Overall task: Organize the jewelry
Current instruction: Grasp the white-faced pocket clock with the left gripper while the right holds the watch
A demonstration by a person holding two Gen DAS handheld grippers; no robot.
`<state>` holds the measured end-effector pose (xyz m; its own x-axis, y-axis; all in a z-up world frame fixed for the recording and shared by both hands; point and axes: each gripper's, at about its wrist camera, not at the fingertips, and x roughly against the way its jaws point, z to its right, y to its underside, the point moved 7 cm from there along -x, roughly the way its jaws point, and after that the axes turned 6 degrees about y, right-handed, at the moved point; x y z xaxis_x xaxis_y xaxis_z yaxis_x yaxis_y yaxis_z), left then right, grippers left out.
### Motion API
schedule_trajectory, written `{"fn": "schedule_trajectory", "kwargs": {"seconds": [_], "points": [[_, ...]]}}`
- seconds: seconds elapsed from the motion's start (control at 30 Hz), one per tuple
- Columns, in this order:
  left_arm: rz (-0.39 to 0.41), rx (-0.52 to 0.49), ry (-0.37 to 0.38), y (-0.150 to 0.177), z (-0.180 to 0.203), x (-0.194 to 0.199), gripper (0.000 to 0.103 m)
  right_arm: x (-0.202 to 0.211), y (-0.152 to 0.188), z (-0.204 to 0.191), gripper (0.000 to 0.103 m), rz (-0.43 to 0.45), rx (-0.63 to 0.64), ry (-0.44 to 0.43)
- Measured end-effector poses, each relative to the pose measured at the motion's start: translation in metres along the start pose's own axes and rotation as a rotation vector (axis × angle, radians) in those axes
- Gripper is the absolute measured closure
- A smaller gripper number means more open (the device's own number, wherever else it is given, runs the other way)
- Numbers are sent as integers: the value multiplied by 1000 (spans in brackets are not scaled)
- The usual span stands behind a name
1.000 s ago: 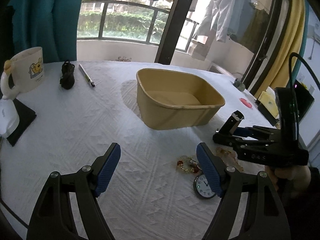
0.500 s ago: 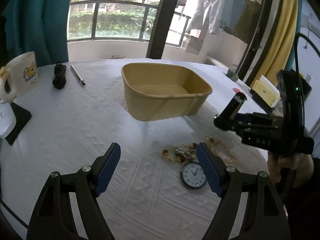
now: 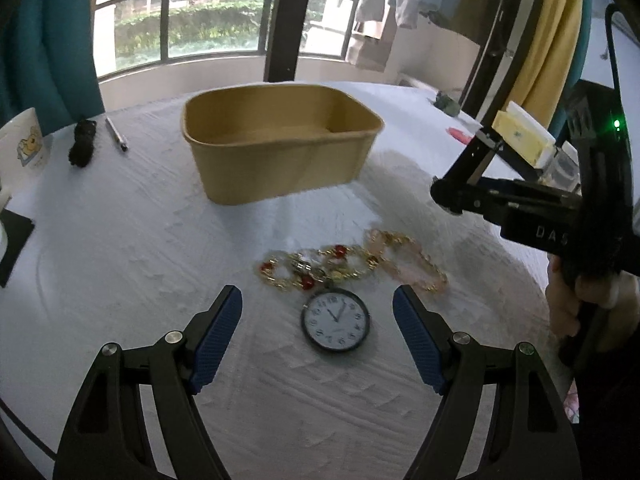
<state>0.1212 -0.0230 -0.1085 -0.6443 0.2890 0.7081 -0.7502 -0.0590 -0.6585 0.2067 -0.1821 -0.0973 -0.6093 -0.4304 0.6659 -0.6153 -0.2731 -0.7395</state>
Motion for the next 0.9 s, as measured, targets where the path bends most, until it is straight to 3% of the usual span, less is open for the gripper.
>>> {"fn": "schedule_trajectory", "kwargs": {"seconds": [0.17, 0.37, 0.43, 0.9], "points": [[-31, -19, -20, 5, 5, -7, 25, 3, 3, 8, 61, 4, -13, -10], [-60, -69, -76, 8, 9, -13, 45, 4, 5, 17, 61, 9, -34, -18], [-60, -82, -84, 8, 9, -13, 59, 4, 5, 18, 61, 10, -38, -21], [-40, -107, -60, 11, 20, -3, 61, 12, 6, 16, 61, 24, -27, -24]]}}
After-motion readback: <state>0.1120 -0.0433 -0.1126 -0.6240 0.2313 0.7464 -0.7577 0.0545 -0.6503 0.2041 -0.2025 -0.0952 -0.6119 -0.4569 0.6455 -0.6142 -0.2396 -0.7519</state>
